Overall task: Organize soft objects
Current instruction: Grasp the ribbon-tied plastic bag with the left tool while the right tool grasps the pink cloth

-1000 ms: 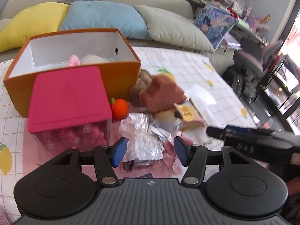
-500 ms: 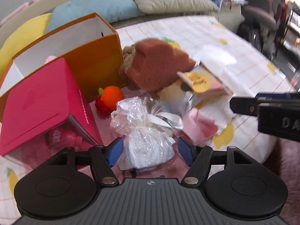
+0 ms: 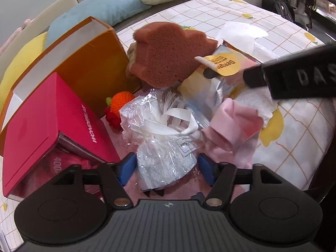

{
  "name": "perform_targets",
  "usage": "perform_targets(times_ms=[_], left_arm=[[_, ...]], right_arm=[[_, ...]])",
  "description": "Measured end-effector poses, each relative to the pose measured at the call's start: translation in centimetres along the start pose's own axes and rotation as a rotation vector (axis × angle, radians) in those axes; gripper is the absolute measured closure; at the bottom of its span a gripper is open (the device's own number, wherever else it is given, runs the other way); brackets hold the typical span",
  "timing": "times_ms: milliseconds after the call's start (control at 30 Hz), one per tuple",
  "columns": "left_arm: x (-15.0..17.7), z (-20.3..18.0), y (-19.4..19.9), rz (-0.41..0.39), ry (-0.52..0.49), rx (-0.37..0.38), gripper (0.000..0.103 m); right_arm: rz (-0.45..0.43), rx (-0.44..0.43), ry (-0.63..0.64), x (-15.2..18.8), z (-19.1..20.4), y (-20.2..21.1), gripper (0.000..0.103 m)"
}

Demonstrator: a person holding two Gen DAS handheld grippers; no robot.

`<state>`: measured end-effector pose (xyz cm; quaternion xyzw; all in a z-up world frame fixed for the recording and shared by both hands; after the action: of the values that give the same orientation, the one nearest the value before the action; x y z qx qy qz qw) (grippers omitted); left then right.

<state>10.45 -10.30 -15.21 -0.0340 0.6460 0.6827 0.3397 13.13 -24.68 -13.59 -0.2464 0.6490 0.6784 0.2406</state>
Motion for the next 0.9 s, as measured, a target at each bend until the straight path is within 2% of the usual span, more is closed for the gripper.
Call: perform_targets(times_ms=[67, 167, 400, 567, 667, 733, 767, 900], left_arm=[[-0.1, 0.4, 0.2, -0.008, 0.012, 0.005, 0.042], [-0.1, 0.9, 0.6, -0.032, 0.030, 0.014, 0.047], [-0.8, 1.5, 2.5, -0.081, 0.090, 0.047, 0.049], [-0.8, 1.7, 2.6, -0.072, 0.125, 0.069, 0.049], [-0.4, 1.8, 3.1, -0.068, 0.149, 0.083, 0.049], [-0.4, 2.1, 3.4, -0.070, 0.162, 0.086, 0.049], [-0.3, 2.2, 3.6, -0.073, 0.168, 0.089, 0.049], [-0.2, 2.5, 4.3, -0.082, 0.195, 0.102, 0.049]], right_arm=[[-0.009, 0.037, 0.058, -0.3, 0.1, -0.8, 0.051], [-0.006, 0.084, 0.166, -0.4, 0.5, -2.0, 0.051], [0.016, 0.128, 0.365, 0.0, 1.6, -4.3, 0.051], [-0.013, 0.165, 0.521, 0.7, 3.0, -5.2, 0.053], [-0.031, 0.170, 0.585, 1.2, 3.8, -5.3, 0.058], [-0.036, 0.181, 0.610, 1.4, 4.0, -5.4, 0.070], [-0.034, 0.183, 0.613, 1.5, 4.0, -5.4, 0.079], [-0.052, 0.185, 0.624, 1.5, 4.1, -4.9, 0.091]])
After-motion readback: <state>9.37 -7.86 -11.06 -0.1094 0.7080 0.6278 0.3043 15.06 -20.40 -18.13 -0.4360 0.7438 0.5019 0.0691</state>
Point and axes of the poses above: each gripper's, at about its wrist camera, not at the fingertips, and y roughly against the way its jaws point, z to its left, x to its underside, the point moved 2 cm from there along -y, roughly the way its jaws point, and after that the axes turned 6 degrees about x, right-handed, at the moved point
